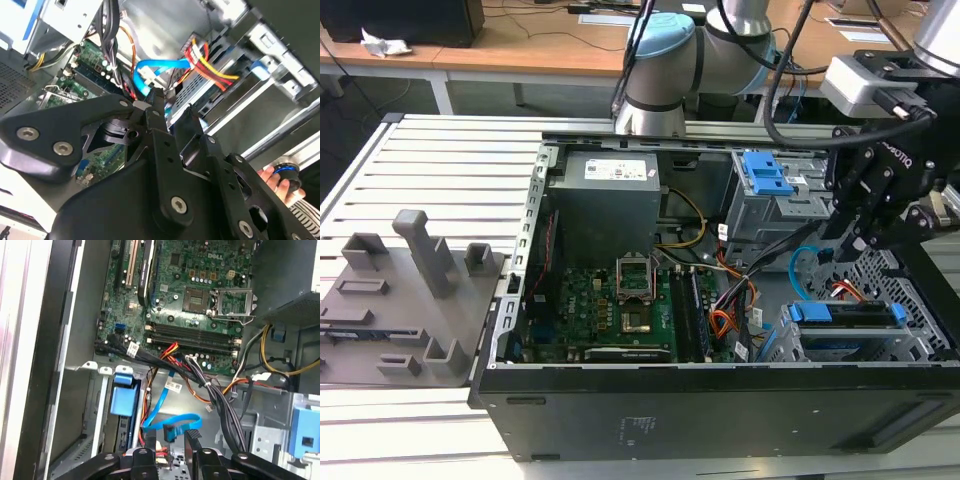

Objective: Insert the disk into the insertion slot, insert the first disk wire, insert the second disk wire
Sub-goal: 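Insert the second disk wire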

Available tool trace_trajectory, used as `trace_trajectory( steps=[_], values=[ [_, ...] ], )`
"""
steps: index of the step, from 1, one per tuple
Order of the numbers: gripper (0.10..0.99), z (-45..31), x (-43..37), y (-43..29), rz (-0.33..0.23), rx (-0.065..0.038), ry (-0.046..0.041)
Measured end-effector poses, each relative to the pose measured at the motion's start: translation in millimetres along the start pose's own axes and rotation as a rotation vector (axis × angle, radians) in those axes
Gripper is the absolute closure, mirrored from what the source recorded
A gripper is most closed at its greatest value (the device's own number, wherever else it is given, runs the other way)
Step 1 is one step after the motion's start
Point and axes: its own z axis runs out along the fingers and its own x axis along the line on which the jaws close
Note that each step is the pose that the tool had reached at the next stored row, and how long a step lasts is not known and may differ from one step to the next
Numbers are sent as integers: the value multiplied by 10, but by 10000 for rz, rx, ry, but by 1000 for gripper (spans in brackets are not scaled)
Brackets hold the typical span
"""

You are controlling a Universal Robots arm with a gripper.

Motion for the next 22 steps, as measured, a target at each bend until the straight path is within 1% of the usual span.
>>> trace_trajectory(
  steps=[1,2,3,4,10,11,12,22],
  values=[
    [725,17,-5,58,3,-3,25],
    [725,33,-5,76,4,-5,50],
    [725,69,-5,75,3,-8,74],
    [725,86,-4,74,3,-9,83],
    [737,89,-4,73,4,-9,84],
    [871,89,-4,73,5,-9,85],
    [925,89,-4,73,5,-9,85],
    [925,89,-4,71,5,-9,85]
  ],
)
